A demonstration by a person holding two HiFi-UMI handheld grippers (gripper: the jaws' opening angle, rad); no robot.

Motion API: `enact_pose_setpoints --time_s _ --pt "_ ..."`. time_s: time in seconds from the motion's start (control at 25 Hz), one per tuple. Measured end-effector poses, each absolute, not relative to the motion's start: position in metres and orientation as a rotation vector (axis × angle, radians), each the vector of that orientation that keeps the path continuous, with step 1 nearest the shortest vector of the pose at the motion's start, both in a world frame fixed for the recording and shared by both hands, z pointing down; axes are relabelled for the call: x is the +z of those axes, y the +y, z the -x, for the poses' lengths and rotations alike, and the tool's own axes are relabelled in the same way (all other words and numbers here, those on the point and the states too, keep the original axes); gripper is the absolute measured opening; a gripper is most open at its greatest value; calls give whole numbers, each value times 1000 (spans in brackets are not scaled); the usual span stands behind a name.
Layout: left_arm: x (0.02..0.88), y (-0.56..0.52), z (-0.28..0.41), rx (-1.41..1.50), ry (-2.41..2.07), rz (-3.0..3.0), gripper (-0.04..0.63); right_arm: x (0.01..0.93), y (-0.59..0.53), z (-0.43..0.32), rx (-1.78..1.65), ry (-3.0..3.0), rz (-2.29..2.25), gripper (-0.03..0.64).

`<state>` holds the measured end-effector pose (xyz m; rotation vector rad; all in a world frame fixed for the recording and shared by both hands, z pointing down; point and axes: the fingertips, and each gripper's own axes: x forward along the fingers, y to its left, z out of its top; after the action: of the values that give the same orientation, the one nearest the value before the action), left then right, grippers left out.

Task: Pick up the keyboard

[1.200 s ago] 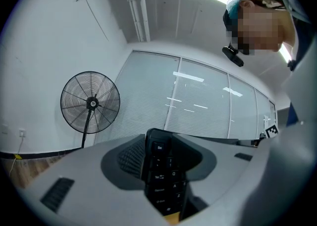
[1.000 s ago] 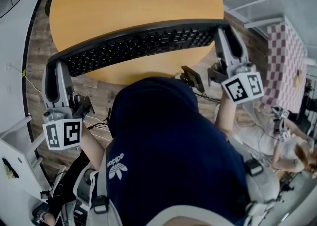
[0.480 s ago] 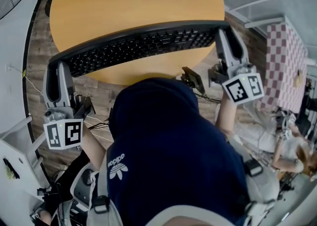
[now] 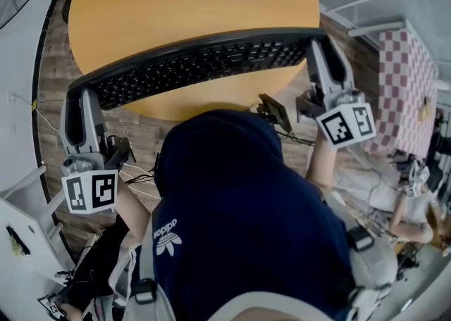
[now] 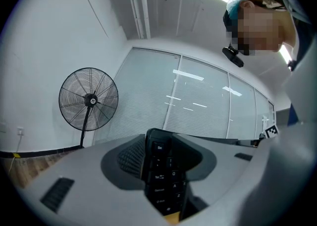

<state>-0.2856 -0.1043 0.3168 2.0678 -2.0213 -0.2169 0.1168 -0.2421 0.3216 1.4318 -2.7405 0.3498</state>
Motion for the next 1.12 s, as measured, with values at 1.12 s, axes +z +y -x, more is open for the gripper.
enact_pose_setpoints --time_s 1.12 --pt "320 -102 285 -212 -2027 -2058 149 325 -244 -116 350 -2749 -1415 130"
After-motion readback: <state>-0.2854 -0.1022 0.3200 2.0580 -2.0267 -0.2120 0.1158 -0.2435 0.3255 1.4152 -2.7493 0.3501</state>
